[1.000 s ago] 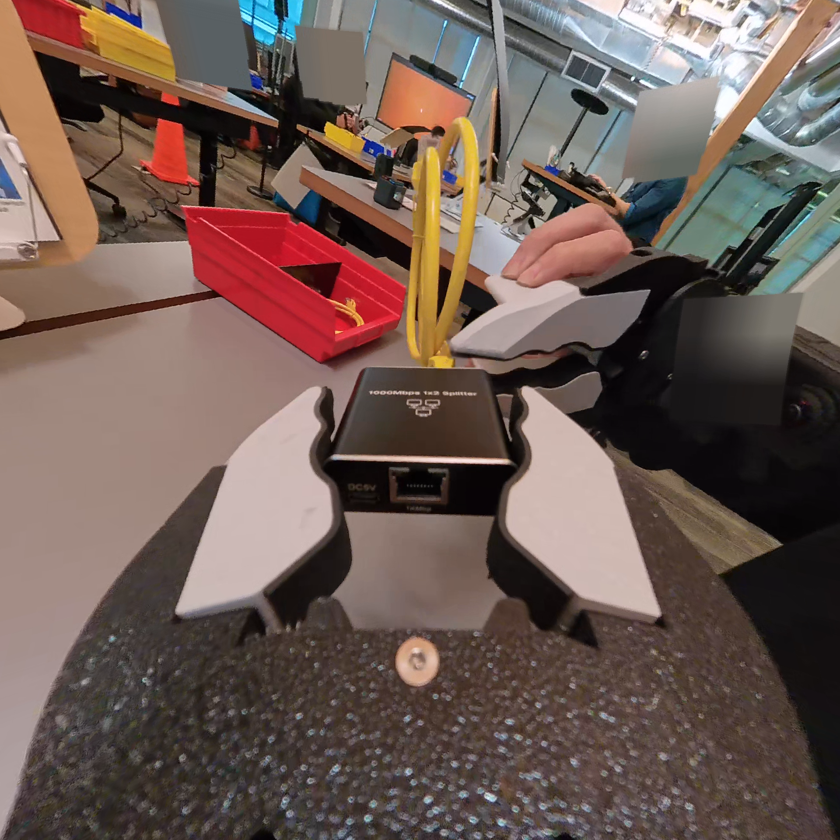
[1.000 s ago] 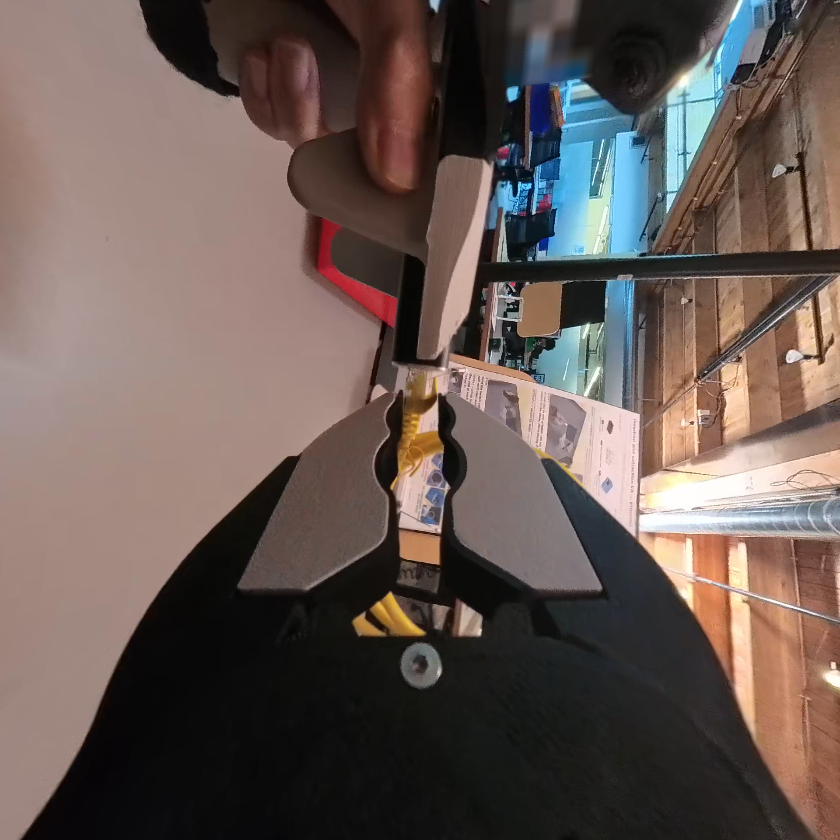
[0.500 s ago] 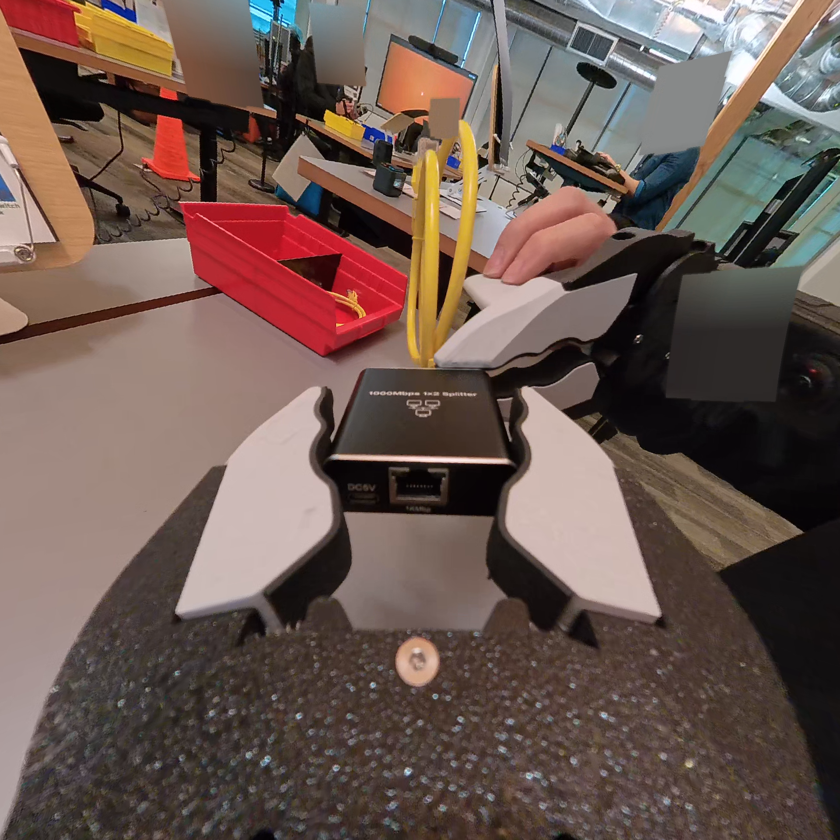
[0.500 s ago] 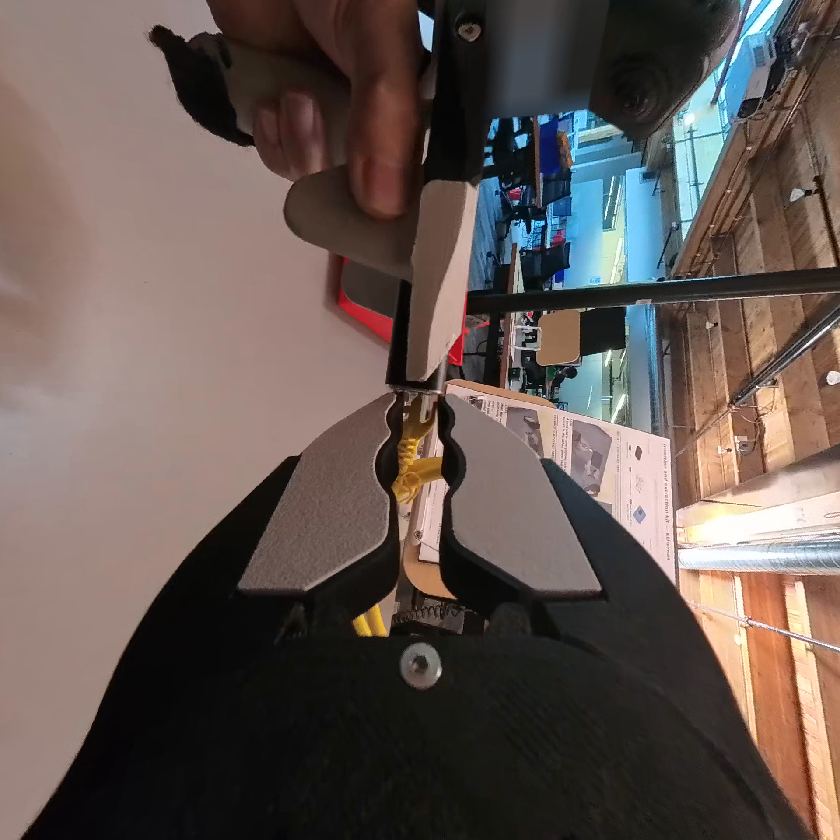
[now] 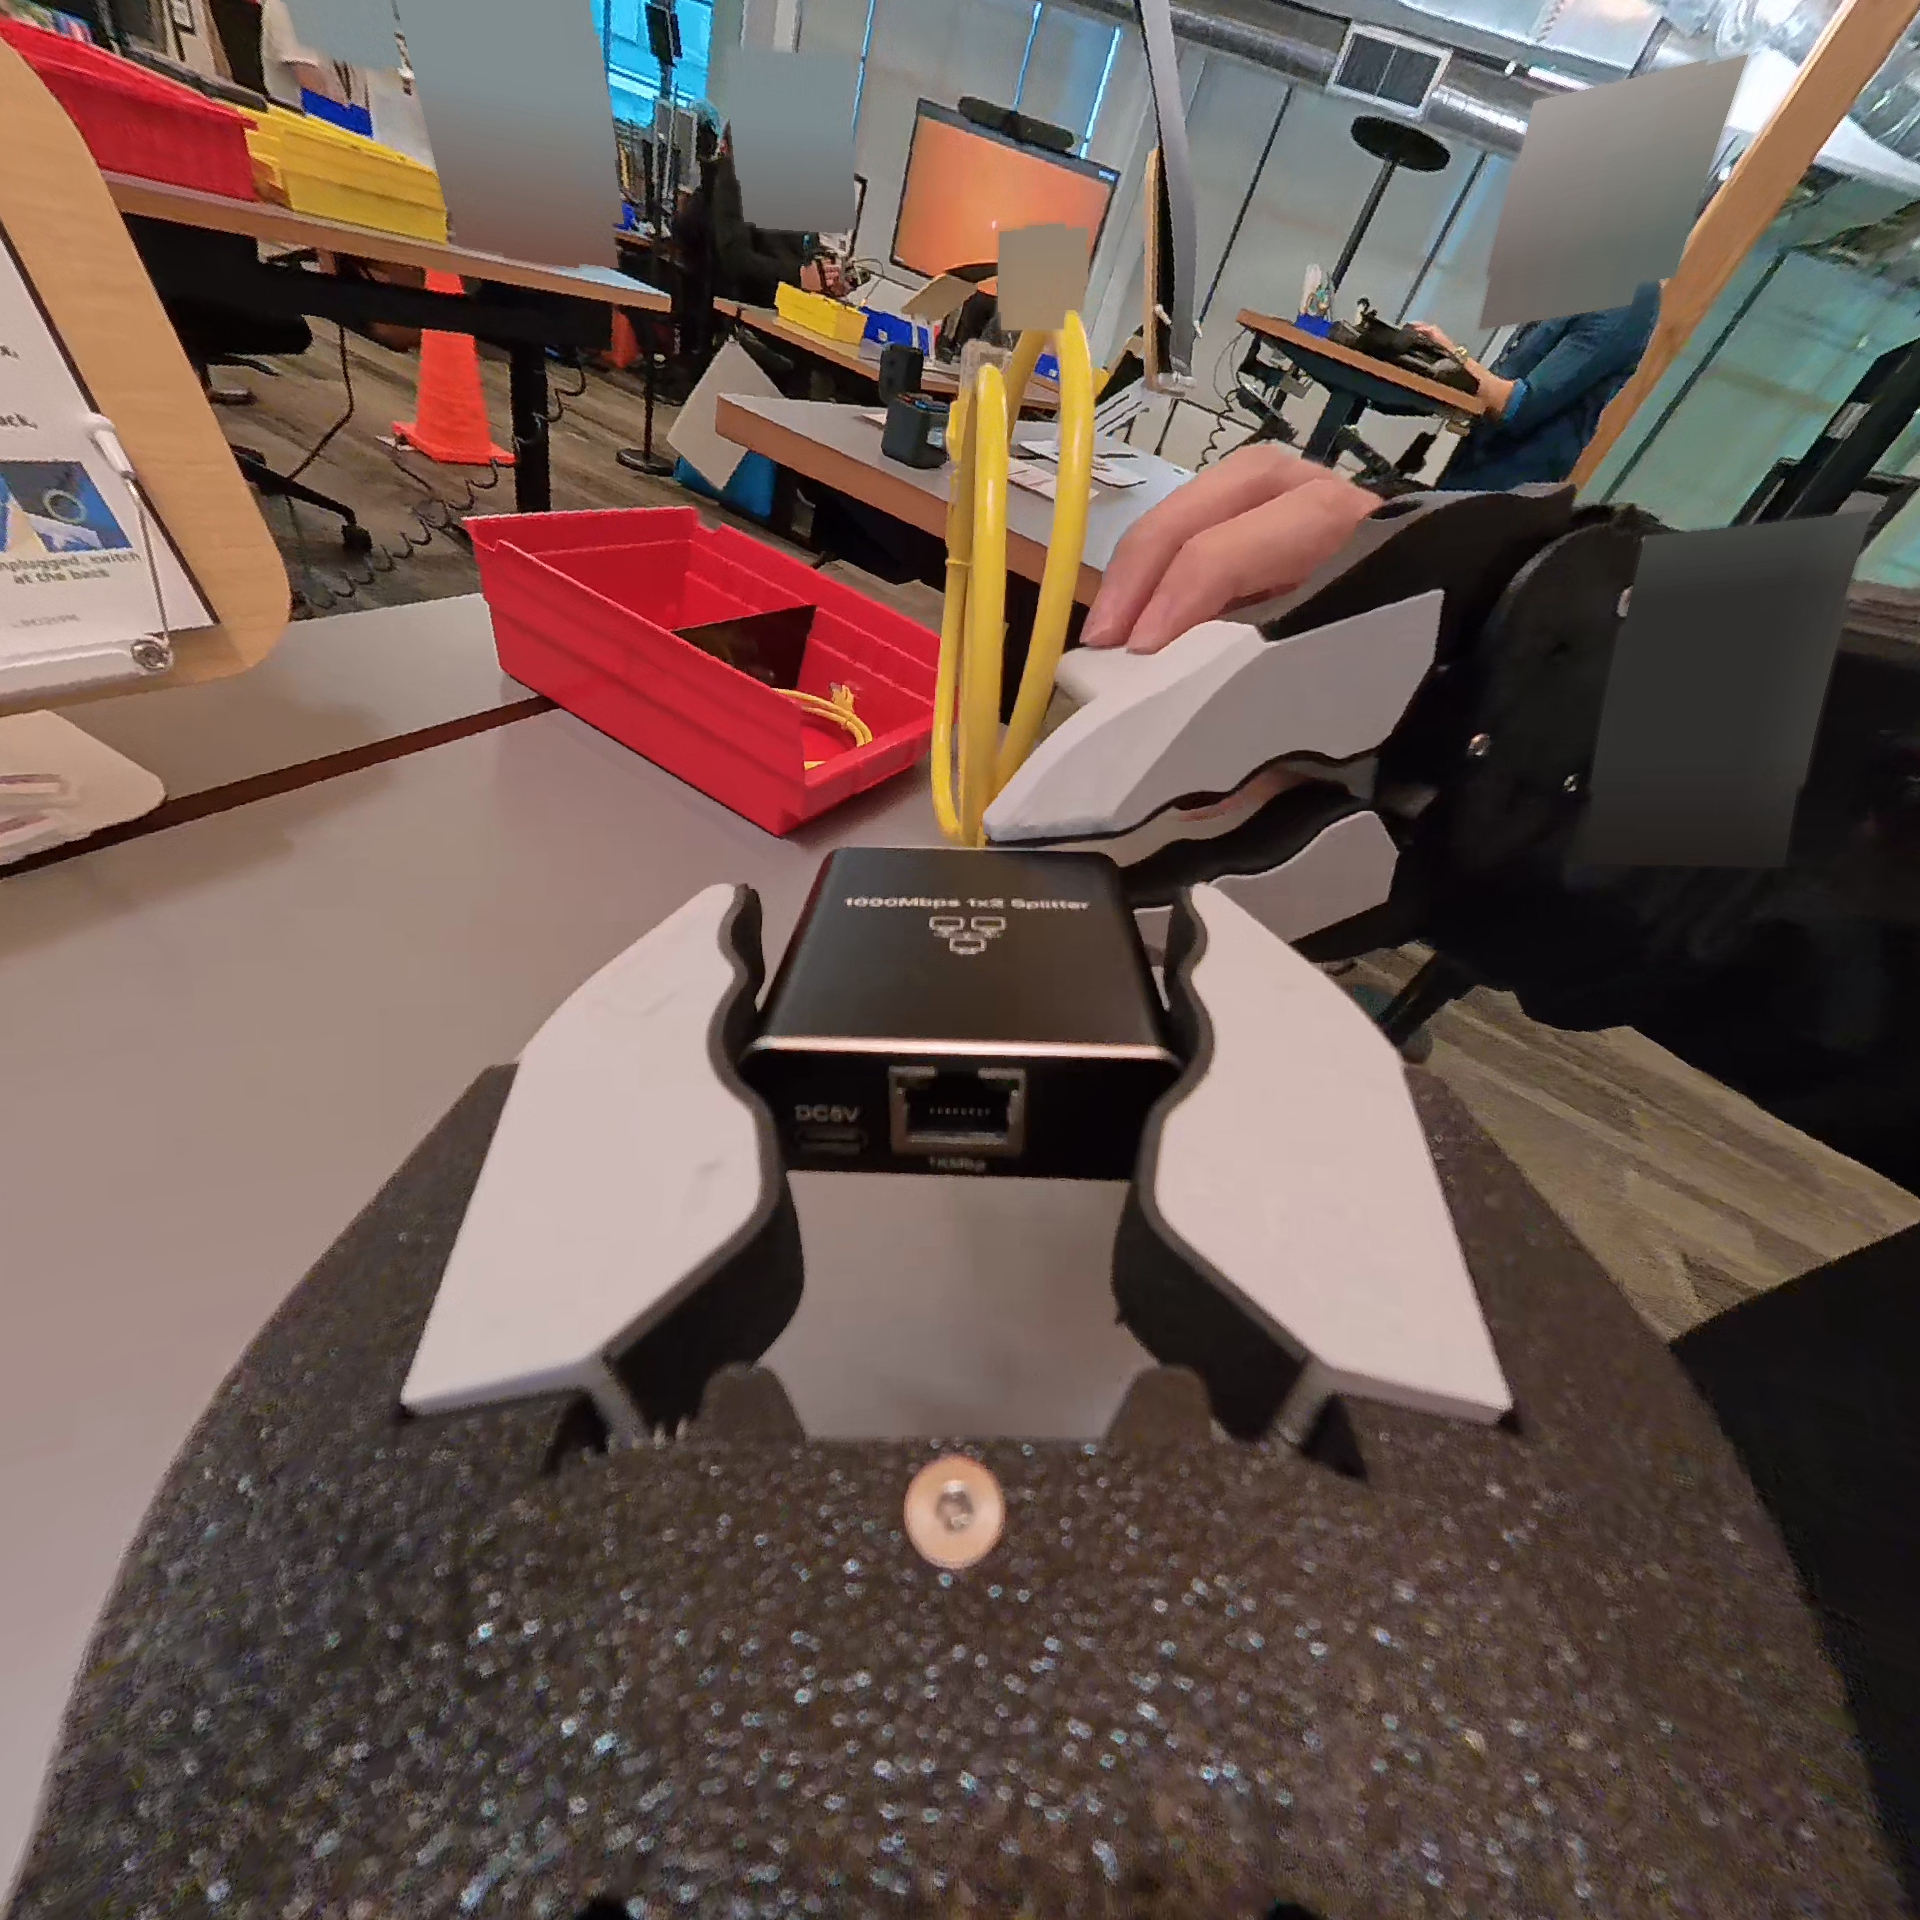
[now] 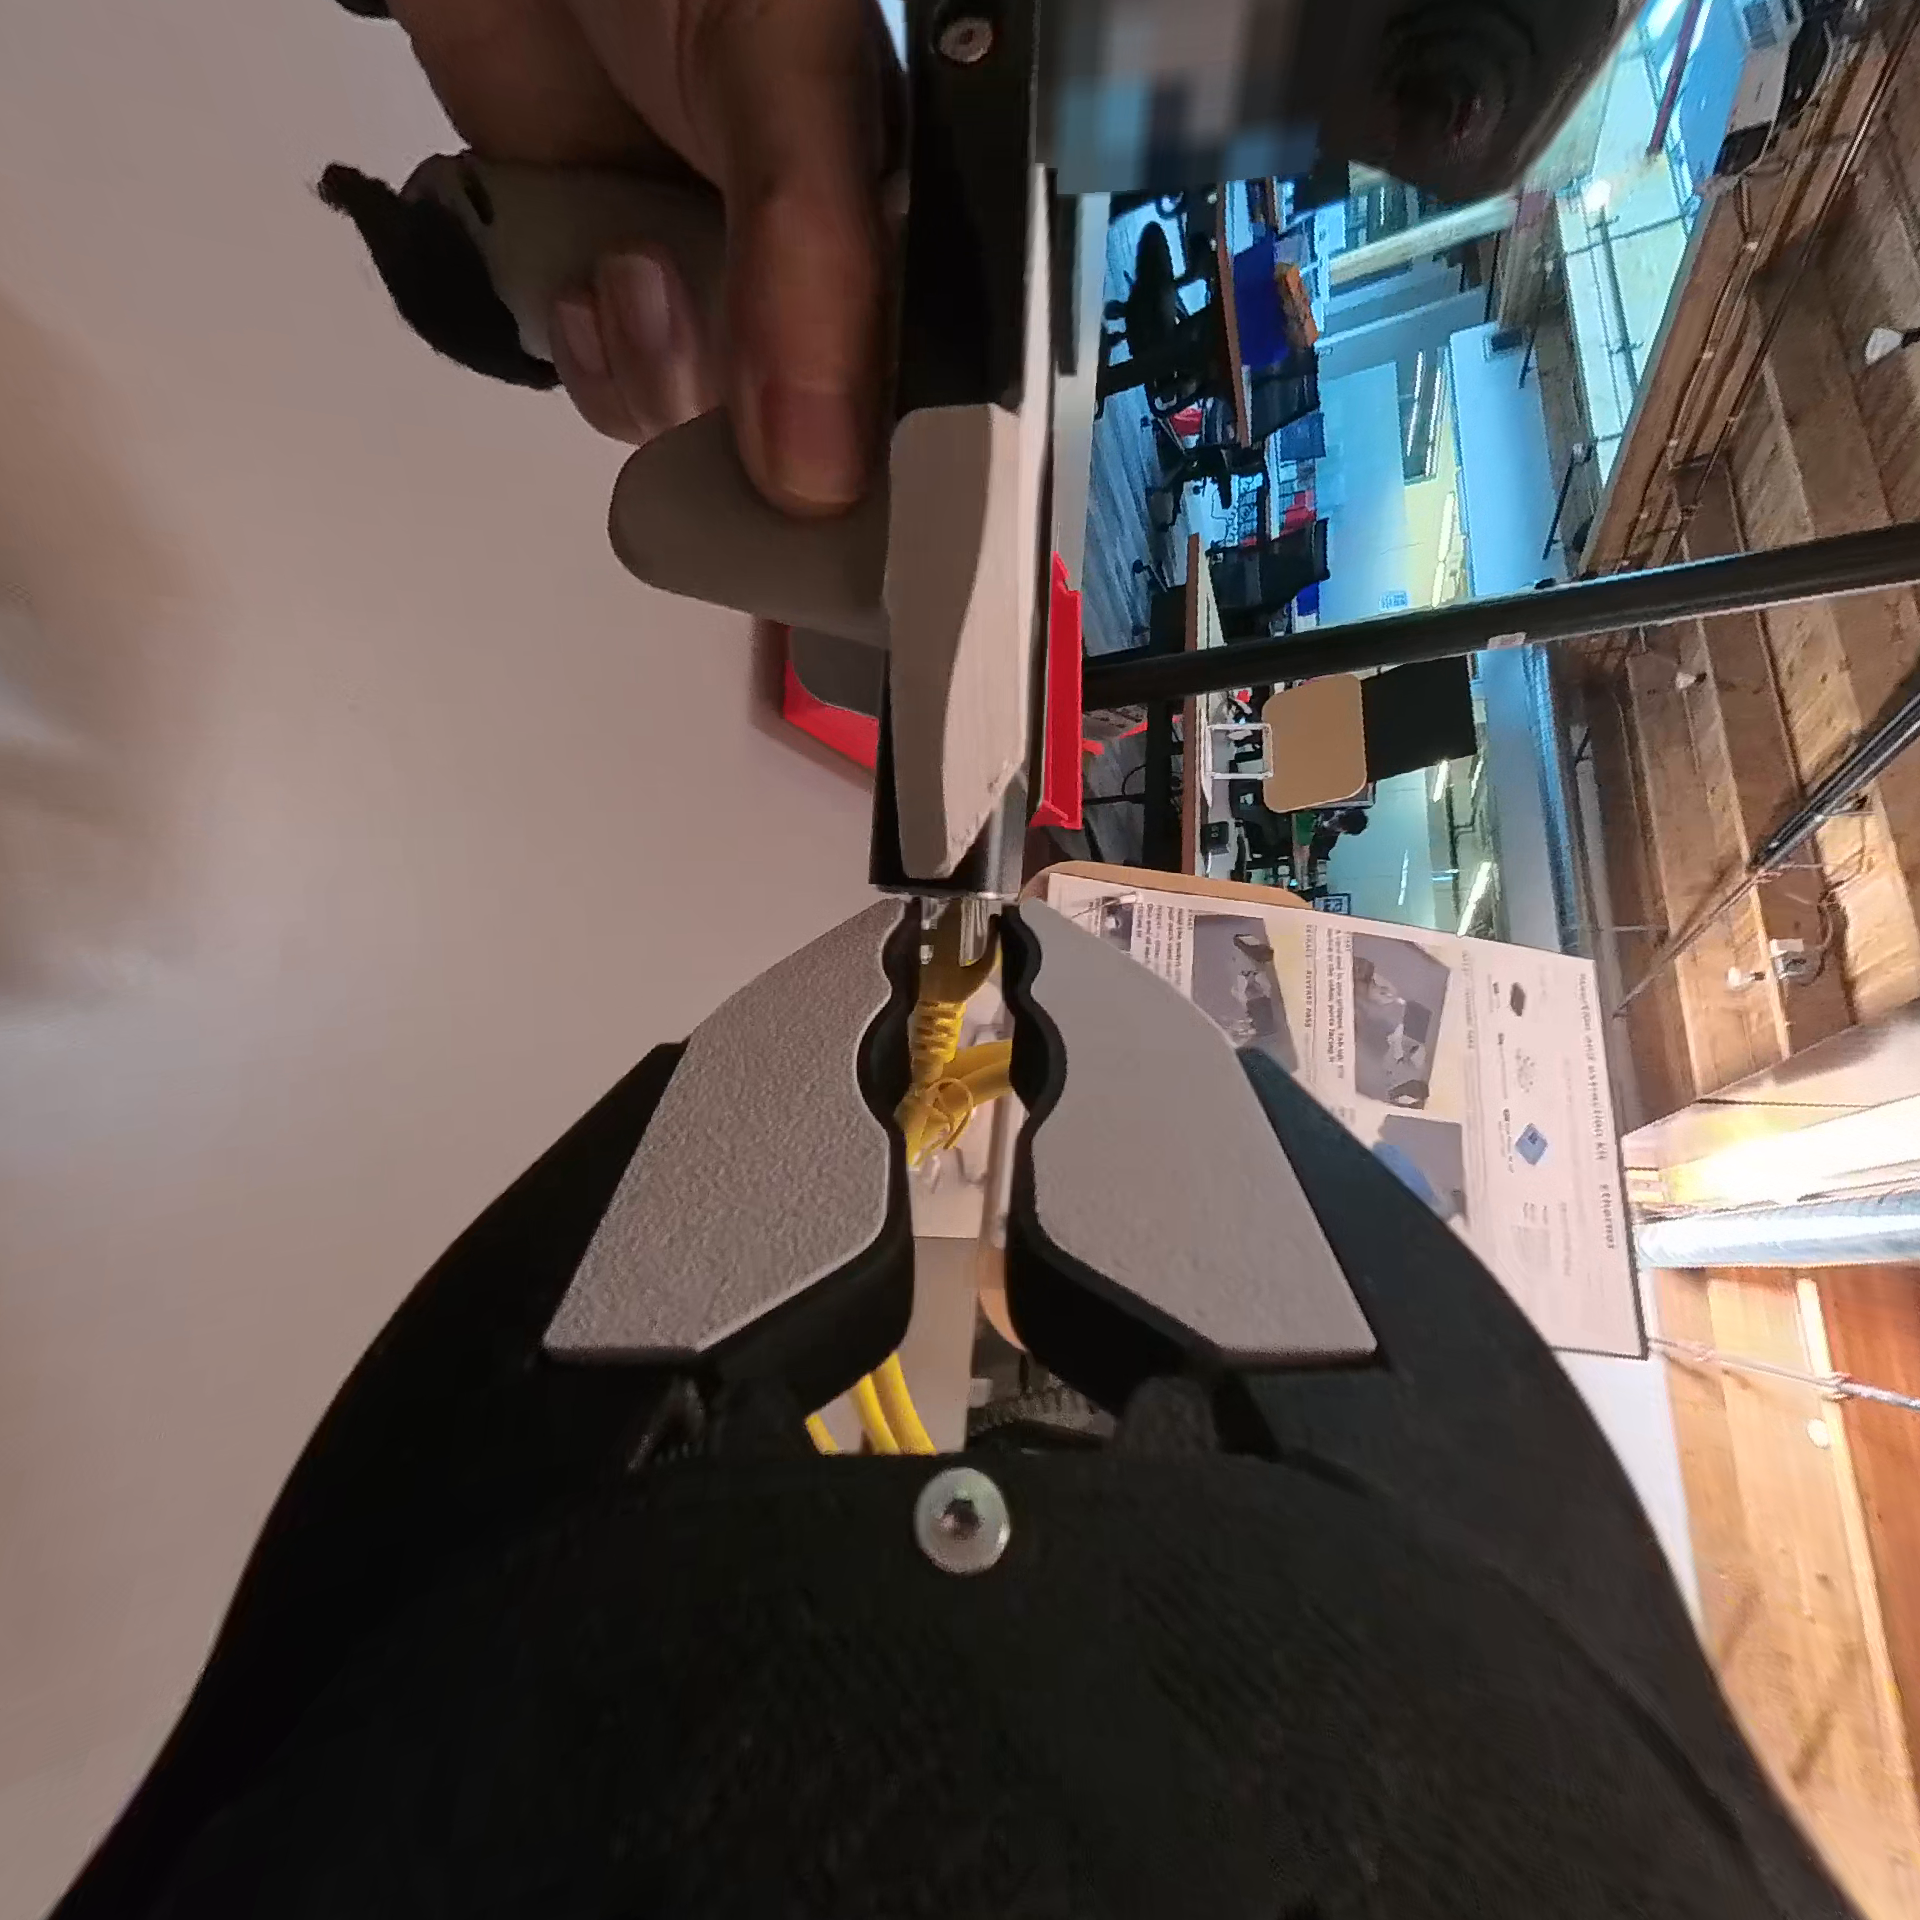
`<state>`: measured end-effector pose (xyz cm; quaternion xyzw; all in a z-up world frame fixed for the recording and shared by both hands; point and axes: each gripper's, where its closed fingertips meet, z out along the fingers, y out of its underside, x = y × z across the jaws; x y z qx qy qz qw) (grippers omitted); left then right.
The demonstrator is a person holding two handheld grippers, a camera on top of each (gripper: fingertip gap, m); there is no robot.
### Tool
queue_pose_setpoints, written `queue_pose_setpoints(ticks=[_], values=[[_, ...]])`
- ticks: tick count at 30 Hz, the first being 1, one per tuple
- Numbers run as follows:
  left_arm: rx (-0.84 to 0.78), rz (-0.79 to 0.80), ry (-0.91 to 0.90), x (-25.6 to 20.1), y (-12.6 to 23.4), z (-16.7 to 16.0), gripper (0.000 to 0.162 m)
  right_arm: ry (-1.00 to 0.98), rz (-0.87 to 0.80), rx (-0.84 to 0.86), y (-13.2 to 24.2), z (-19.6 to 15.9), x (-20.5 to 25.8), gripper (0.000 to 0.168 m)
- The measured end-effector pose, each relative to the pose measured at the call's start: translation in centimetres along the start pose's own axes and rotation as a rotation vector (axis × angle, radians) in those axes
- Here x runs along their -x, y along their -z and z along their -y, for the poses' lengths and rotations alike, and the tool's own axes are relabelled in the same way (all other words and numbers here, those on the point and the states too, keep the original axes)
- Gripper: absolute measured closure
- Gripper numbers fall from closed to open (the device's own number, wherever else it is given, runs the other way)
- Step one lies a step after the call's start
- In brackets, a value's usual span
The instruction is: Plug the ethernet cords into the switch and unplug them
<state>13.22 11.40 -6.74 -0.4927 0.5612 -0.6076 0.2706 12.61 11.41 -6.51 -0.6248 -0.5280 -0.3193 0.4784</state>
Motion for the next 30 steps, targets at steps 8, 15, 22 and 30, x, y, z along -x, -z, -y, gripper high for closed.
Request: queue_pose_setpoints(ticks=[8, 15, 22, 30], values=[[0.006, 0.008, -0.023, 0.0, -0.1, -0.1, 0.088, -0.05, 0.023, -0.004, 0.0, -0.1, 0.3, 0.154], [0.005, 0.008, -0.026, 0.0, 0.1, 0.1, 0.088, -0.016, 0.02, 0.009, -0.1, 0.0, 0.2, 0.155], [0.007, -0.003, 0.003, 0.2, 0.2, -0.5, 0.088, 0.1, 0.069, 0.039, -0.3, -0.2, 0.7, 0.155], [-0.018, -0.028, 0.073, 0.4, -0.1, -0.8, 0.088, 0.206, 0.125, 0.105, -0.3, -0.8, 0.7, 0.155]])
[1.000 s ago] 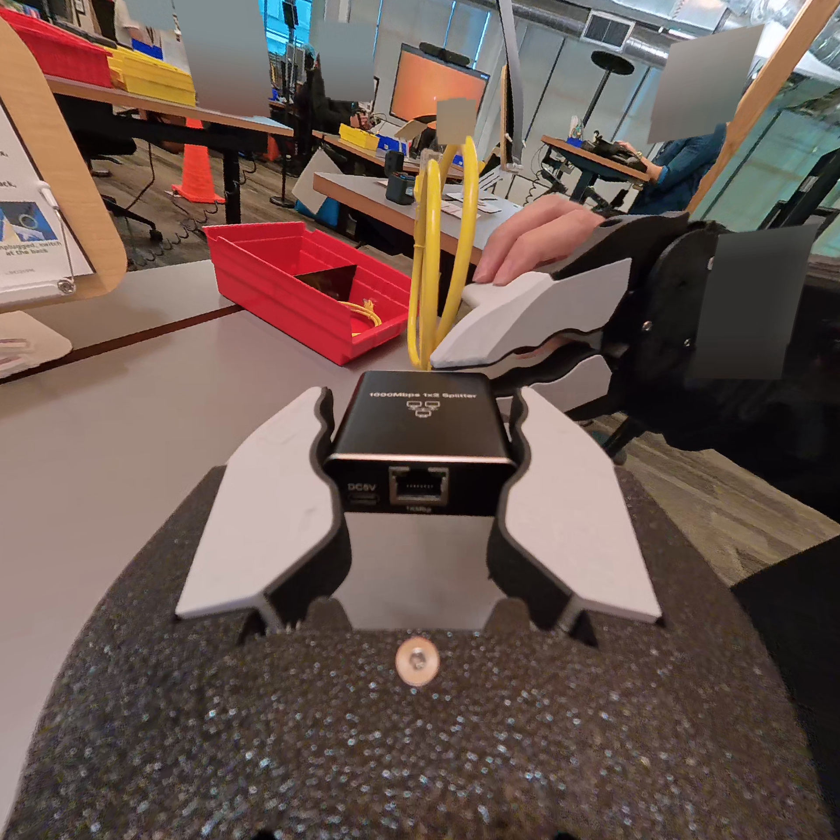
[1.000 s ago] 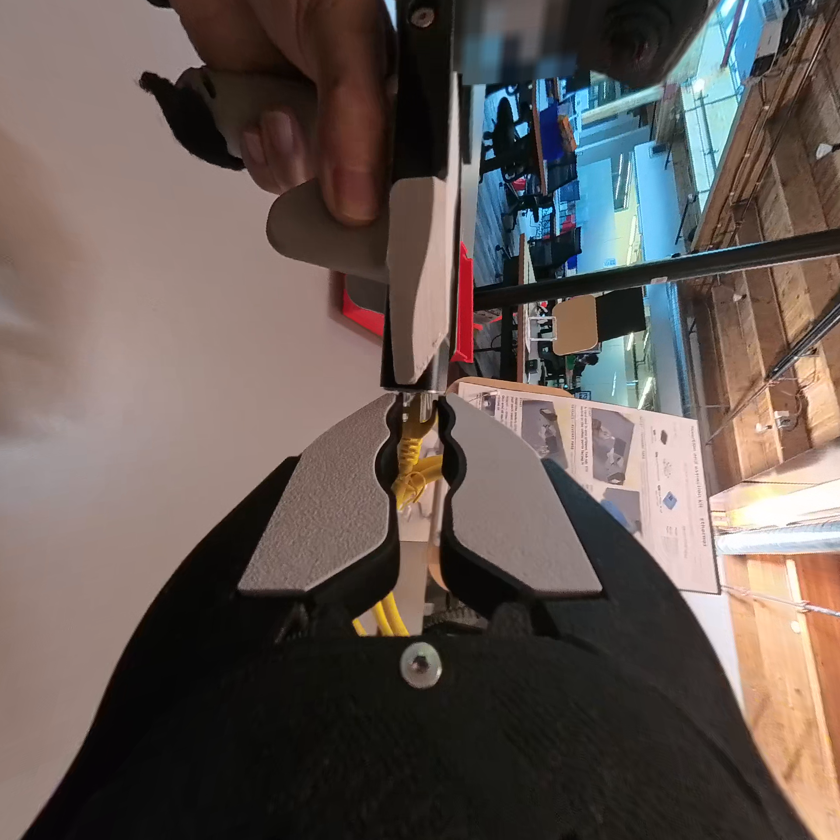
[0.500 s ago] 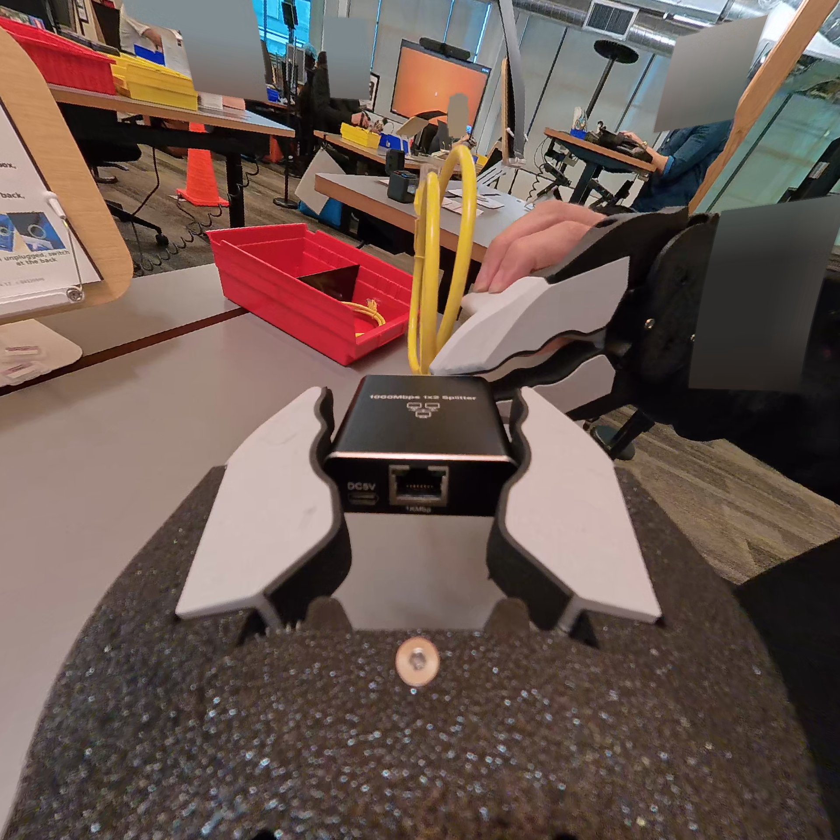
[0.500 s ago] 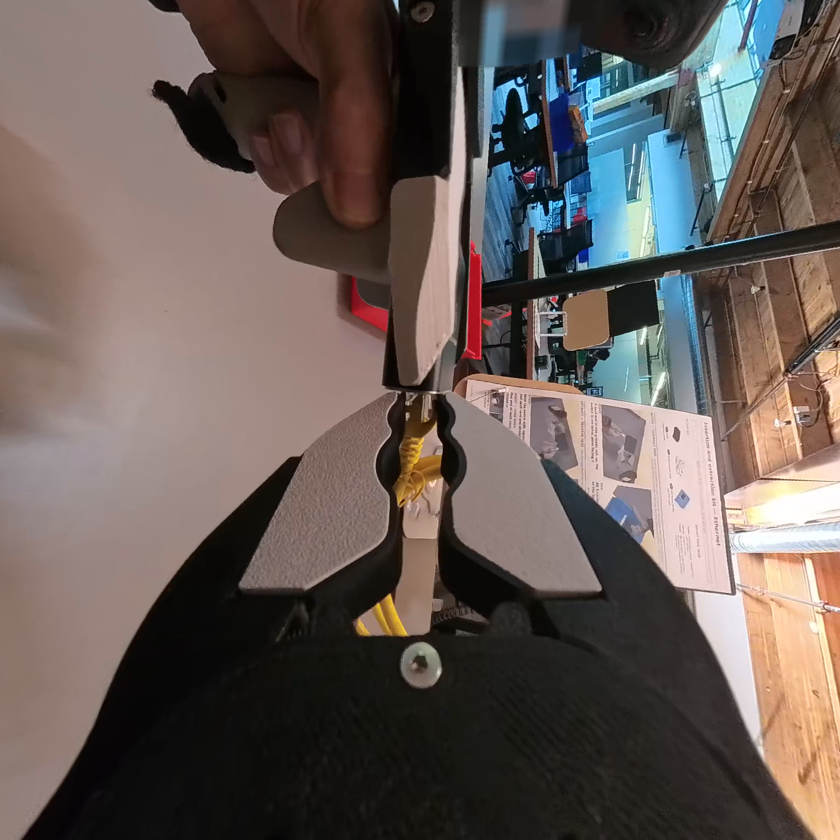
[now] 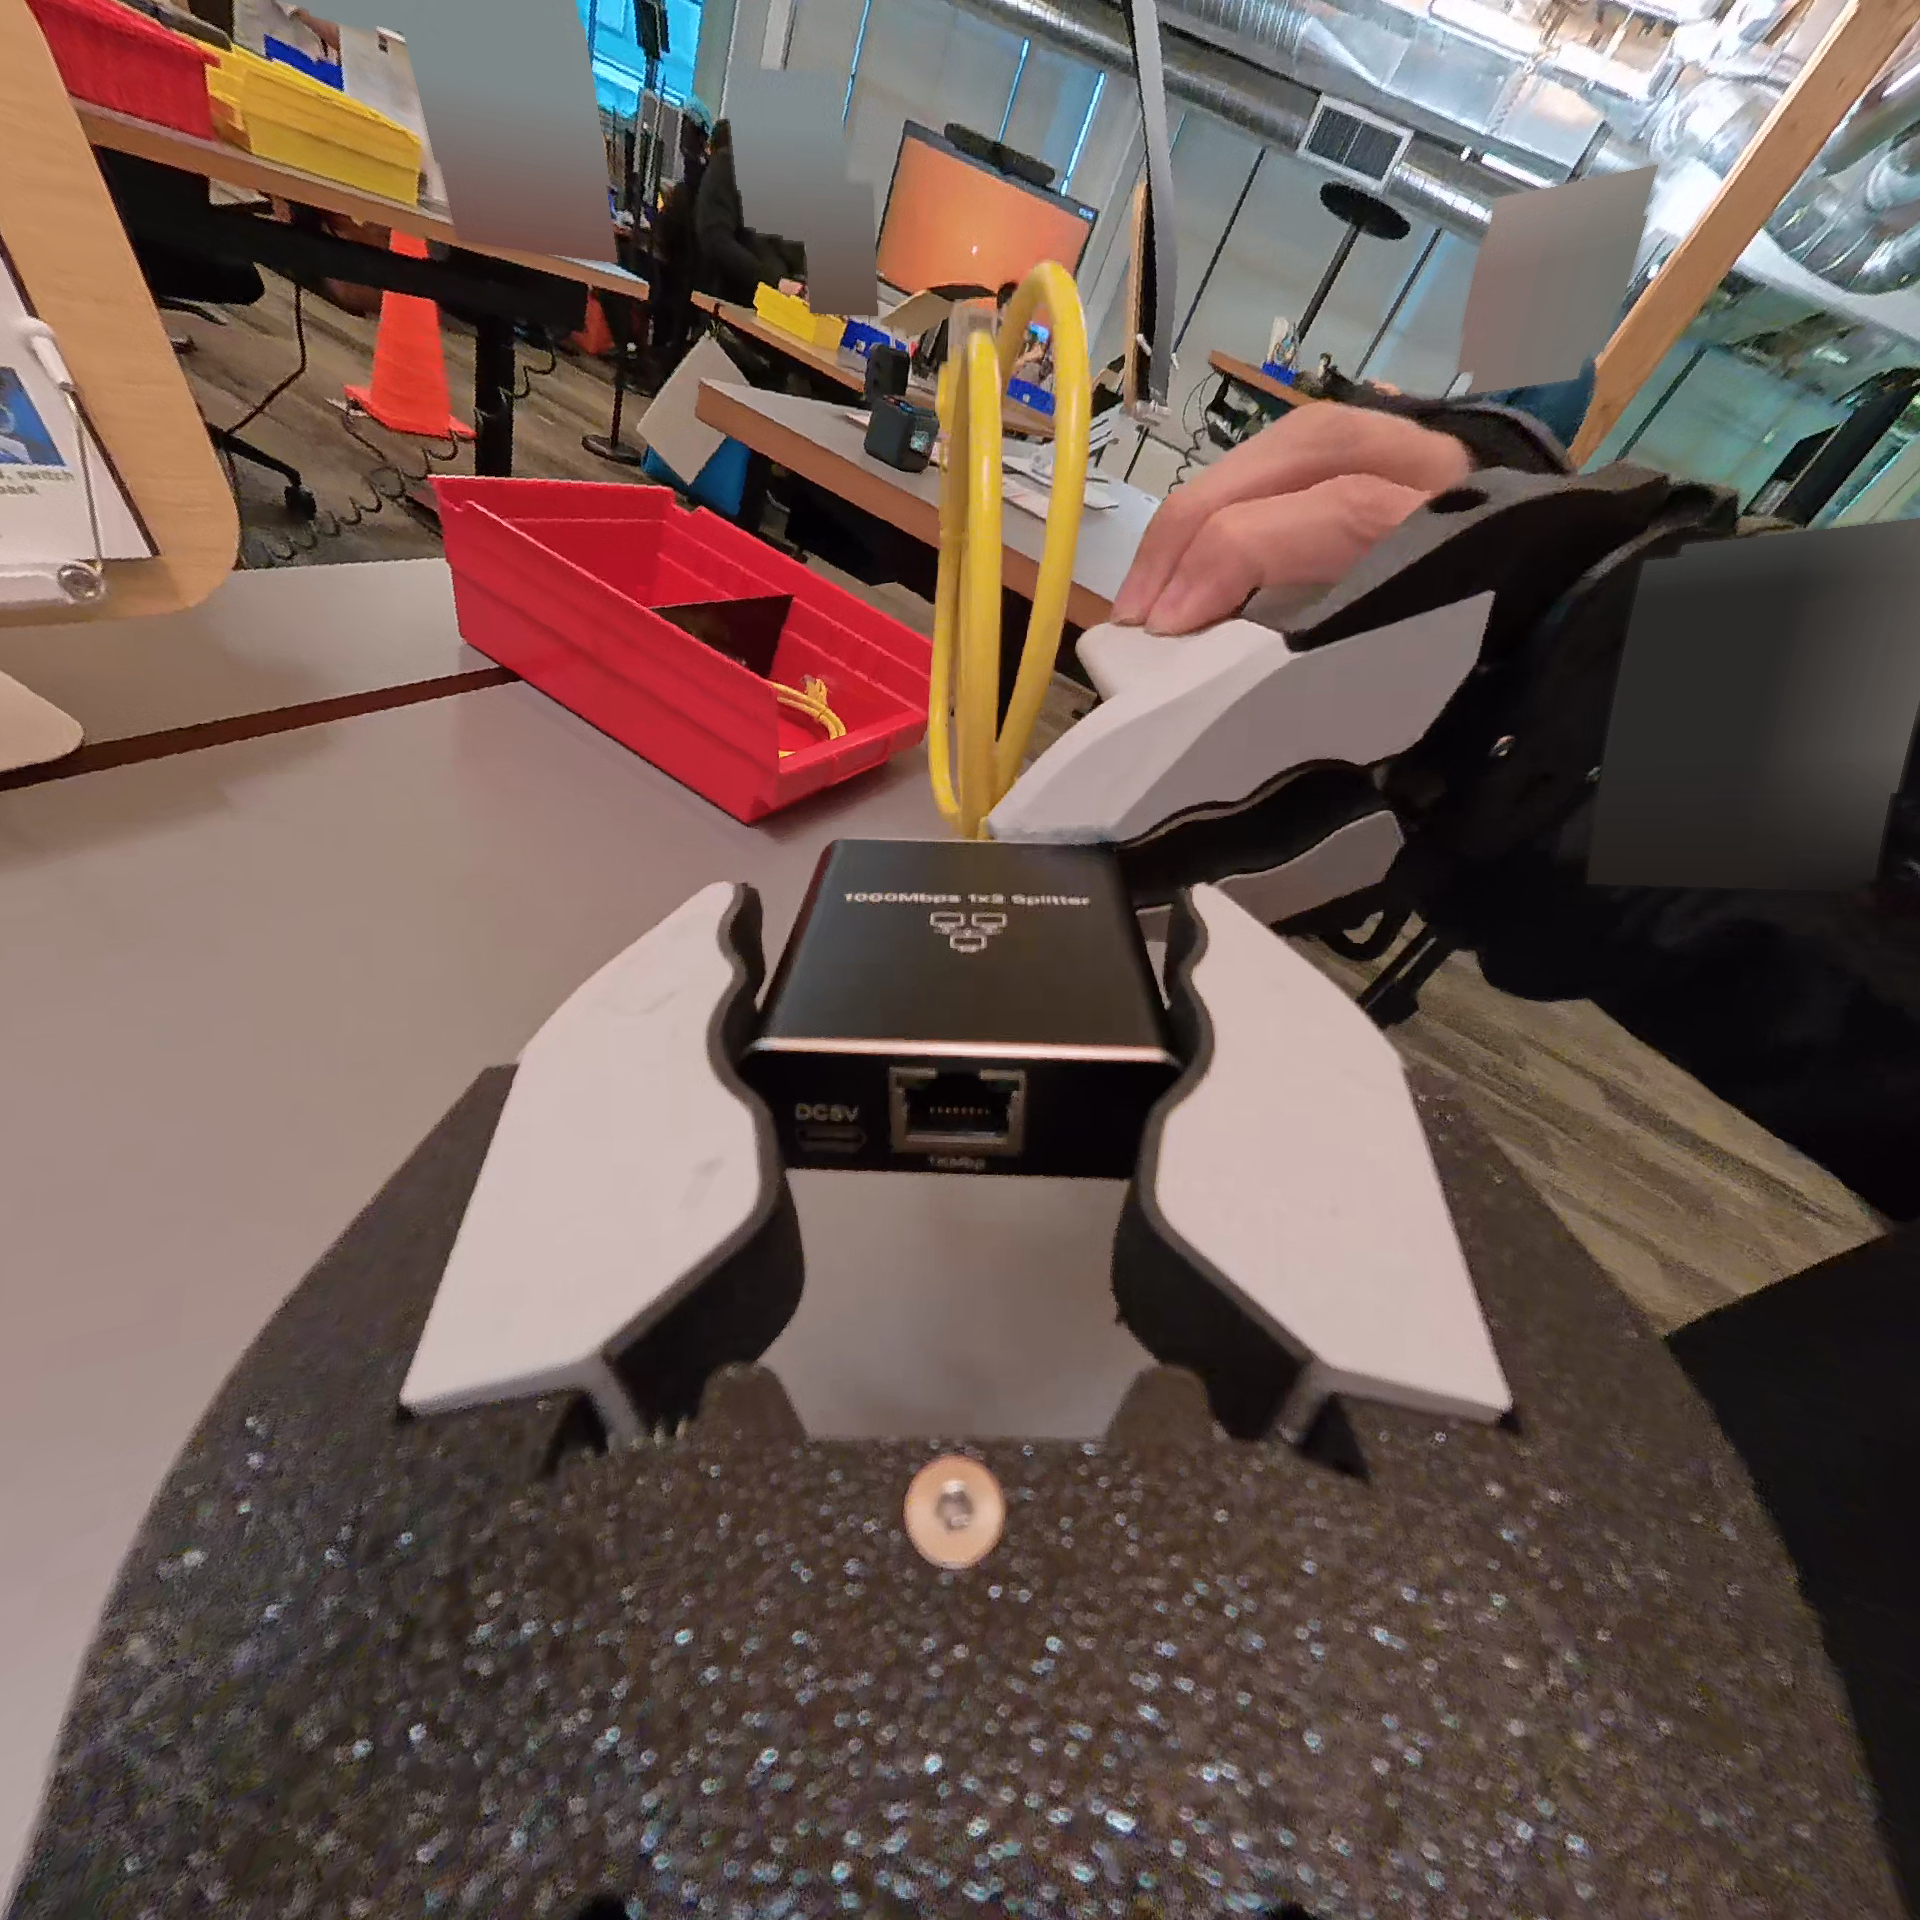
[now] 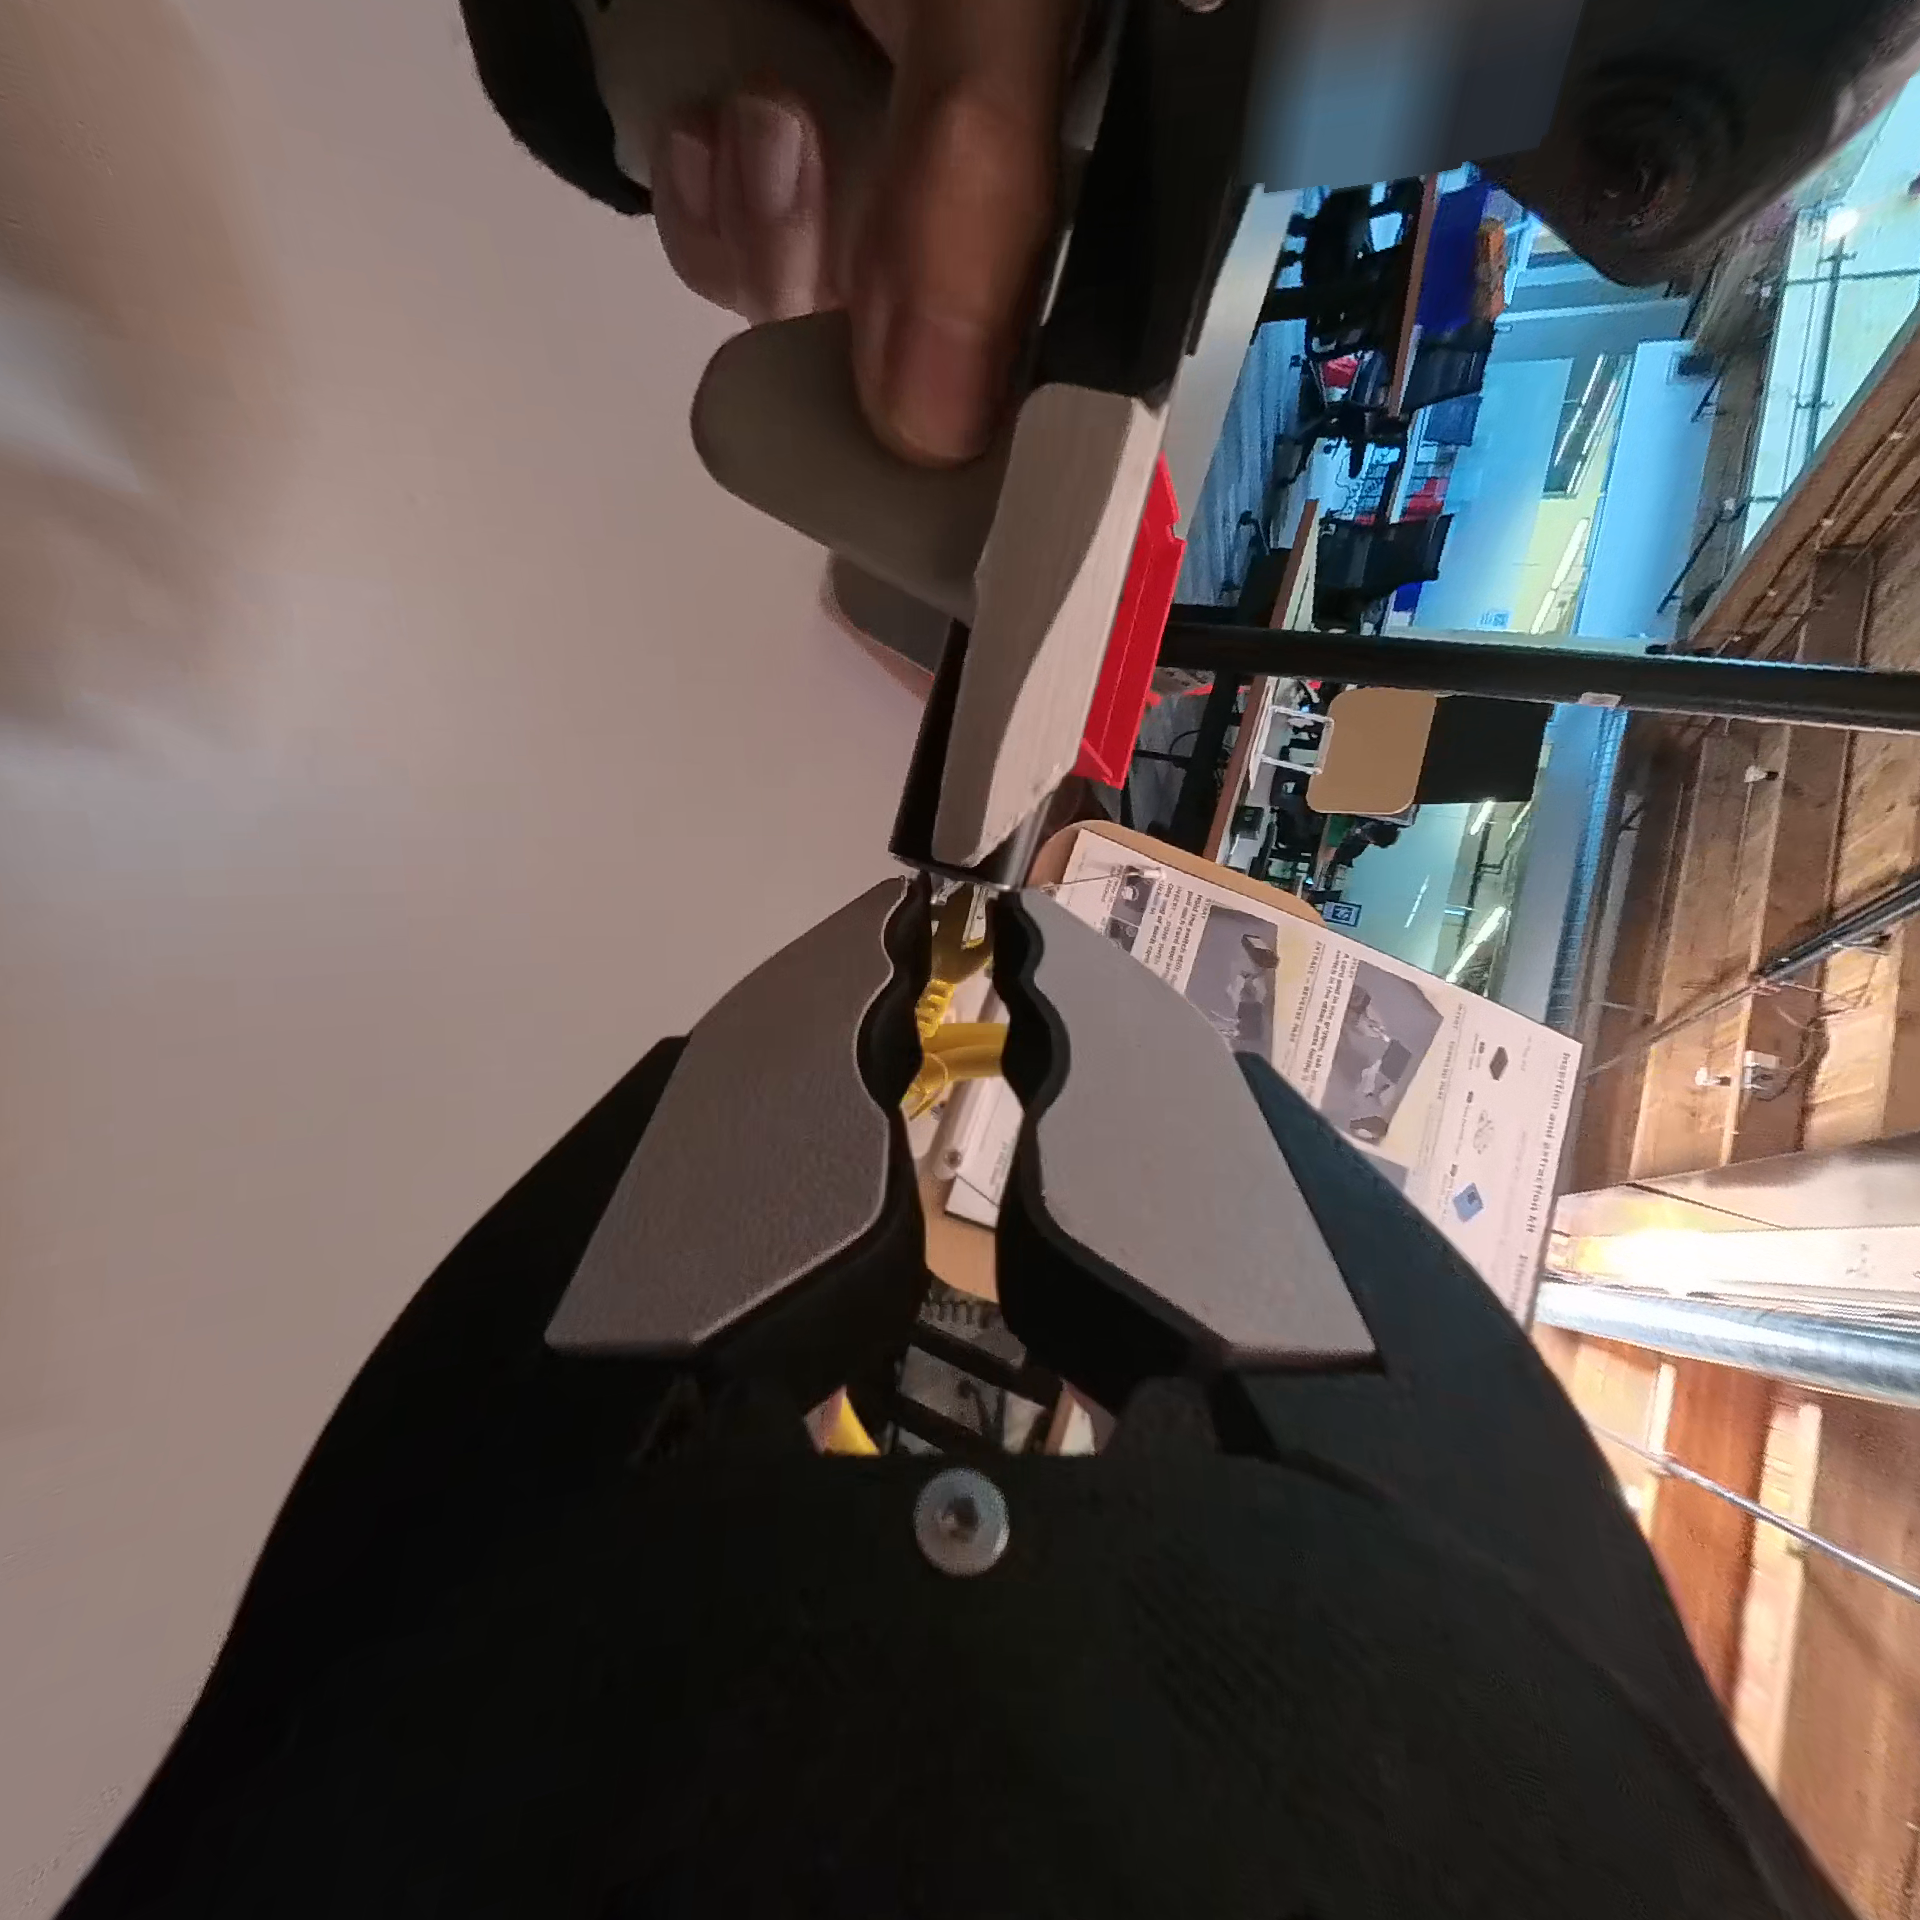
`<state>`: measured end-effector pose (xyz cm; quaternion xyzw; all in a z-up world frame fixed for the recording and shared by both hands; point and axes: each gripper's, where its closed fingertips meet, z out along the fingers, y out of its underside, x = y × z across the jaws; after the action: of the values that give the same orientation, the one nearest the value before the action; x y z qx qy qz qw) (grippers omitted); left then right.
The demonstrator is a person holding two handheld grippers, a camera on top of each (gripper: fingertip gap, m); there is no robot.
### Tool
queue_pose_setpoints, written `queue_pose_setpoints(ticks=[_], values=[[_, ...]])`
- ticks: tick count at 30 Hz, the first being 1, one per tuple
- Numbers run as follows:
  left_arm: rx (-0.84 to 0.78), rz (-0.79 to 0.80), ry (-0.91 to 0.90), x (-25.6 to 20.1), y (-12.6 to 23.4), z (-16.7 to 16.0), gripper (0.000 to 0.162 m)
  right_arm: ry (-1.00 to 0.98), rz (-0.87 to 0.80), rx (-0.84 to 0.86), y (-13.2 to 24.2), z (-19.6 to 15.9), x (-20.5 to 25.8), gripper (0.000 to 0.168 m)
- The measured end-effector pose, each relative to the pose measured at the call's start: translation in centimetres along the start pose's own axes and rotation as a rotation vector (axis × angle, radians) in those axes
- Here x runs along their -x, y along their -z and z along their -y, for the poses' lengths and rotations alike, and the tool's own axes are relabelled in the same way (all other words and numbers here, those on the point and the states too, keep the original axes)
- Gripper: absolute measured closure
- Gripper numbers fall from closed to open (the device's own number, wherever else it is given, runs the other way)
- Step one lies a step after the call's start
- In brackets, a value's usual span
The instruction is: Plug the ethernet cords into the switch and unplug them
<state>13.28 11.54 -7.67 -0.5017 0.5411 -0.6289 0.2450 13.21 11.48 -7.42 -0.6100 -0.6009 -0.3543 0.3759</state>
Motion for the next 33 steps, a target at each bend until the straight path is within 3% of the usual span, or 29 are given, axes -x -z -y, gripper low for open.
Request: queue_pose_setpoints(ticks=[6, 12, 16, 20, 23, 27, 31, 33], values=[[-0.027, 0.044, -0.07, -0.1, -0.1, 1.0, 0.088, 0.056, -0.015, 0.06, 0.4, -0.5, -1.1, 0.154], [-0.026, -0.049, 0.075, 0.0, -0.5, 0.2, 0.087, 0.061, 0.022, 0.091, 0.4, -0.8, -0.5, 0.155], [0.008, 0.038, -0.04, 0.4, -0.7, -0.1, 0.087, 0.058, 0.029, 0.097, 0.1, -1.2, -0.2, 0.154], [-0.01, -0.033, 0.081, 0.1, -0.6, -0.1, 0.088, 0.043, 0.032, 0.104, 0.3, -1.0, -0.2, 0.155], [0.007, 0.052, -0.035, 0.4, -0.6, -0.1, 0.087, 0.062, 0.015, 0.121, 0.2, -1.3, -0.3, 0.155], [-0.014, -0.085, 0.16, -0.1, -0.4, -0.1, 0.087, 0.105, 0.017, 0.123, 0.4, -0.8, -0.2, 0.155], [0.005, 0.0, 0.02, 0.2, -0.4, -0.1, 0.088, 0.073, 0.016, 0.119, 0.3, -0.9, -0.2, 0.155], [-0.008, -0.043, 0.086, -0.1, -0.2, 0.0, 0.088, 0.097, 0.009, 0.116, 0.5, -0.6, -0.3, 0.155]])
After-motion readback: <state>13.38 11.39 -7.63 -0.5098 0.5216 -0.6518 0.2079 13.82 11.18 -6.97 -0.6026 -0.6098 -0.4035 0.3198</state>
